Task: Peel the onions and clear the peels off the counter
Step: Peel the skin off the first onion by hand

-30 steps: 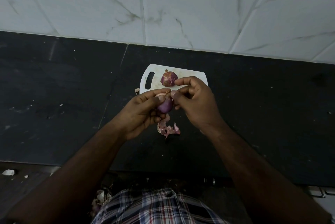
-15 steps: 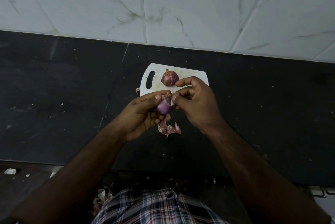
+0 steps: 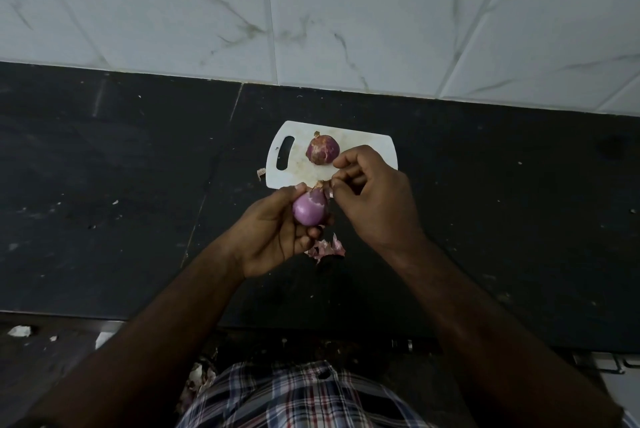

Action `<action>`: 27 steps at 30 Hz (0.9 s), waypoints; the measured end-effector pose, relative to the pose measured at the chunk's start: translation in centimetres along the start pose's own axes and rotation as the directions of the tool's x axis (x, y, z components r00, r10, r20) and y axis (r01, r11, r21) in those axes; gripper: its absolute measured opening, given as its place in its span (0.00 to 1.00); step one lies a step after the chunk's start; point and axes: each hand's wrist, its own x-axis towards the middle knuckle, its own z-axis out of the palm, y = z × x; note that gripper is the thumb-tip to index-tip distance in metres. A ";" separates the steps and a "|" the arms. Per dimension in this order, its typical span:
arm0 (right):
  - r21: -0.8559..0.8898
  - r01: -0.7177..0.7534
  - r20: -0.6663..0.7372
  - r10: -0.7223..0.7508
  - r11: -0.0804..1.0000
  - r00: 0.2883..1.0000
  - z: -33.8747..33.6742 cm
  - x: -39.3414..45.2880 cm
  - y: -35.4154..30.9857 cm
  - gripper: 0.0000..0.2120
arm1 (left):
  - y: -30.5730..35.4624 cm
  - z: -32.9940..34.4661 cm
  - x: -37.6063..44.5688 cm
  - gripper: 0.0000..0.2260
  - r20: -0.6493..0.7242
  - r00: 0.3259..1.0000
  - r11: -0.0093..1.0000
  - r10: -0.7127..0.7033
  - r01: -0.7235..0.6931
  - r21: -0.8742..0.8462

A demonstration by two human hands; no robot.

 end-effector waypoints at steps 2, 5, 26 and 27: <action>0.045 -0.031 0.014 0.030 0.999 0.999 0.0 0.0 0.0 0.11 | 0.2 -0.1 0.1 0.22 -0.006 1.000 1.000 0.006 -0.006 -0.014; 0.156 -0.099 0.067 0.089 0.983 0.994 -0.3 0.0 0.2 0.13 | 0.3 -0.5 0.0 0.29 0.022 0.996 0.995 0.091 -0.091 0.026; 0.298 -0.158 0.130 0.125 0.941 0.984 0.5 0.7 0.9 0.10 | 0.8 -0.2 -0.3 0.16 0.012 1.000 0.997 0.025 -0.026 0.078; 0.296 -0.165 0.146 0.126 0.941 0.981 0.5 0.7 0.9 0.10 | 0.8 -0.2 -0.3 0.15 0.011 0.999 0.995 0.036 -0.037 0.096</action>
